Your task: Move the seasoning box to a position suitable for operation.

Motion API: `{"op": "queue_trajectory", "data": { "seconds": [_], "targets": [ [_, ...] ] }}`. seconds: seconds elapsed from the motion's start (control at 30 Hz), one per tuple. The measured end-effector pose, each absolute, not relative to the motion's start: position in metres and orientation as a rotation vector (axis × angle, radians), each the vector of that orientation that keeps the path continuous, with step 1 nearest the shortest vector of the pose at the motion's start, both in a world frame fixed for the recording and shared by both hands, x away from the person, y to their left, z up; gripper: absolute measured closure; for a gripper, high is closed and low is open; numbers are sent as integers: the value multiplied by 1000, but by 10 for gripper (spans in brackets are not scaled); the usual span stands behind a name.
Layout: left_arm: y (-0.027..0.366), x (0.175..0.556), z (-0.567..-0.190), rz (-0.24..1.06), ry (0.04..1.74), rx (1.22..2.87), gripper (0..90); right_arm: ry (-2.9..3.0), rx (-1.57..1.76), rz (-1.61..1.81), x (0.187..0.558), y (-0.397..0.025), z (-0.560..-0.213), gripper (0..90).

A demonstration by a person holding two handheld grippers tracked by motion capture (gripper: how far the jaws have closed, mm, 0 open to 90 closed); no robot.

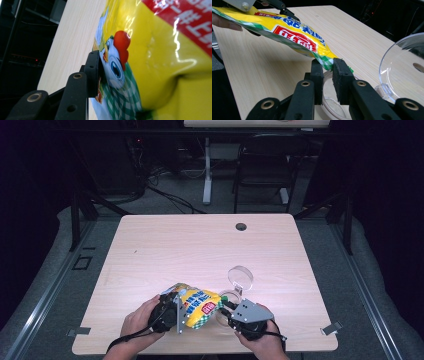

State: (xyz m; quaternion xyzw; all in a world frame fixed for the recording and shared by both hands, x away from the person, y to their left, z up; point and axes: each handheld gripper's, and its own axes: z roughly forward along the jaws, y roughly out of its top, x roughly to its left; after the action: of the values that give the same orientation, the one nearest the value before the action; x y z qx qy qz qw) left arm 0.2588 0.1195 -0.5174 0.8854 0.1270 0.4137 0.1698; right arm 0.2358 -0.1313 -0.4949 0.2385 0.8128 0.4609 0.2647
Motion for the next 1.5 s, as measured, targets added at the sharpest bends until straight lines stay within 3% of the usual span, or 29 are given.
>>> {"op": "queue_trajectory", "data": {
  "seconds": [0.83, 1.5],
  "targets": [
    [115, 253, -504, 1386, 265, 2546, 645, 2191, 655, 1258, 236, -131, -495, 787],
    [112, 255, -501, 1433, 227, 2580, 646, 2187, 581, 1137, 233, -124, -496, 820]
  ]
}}
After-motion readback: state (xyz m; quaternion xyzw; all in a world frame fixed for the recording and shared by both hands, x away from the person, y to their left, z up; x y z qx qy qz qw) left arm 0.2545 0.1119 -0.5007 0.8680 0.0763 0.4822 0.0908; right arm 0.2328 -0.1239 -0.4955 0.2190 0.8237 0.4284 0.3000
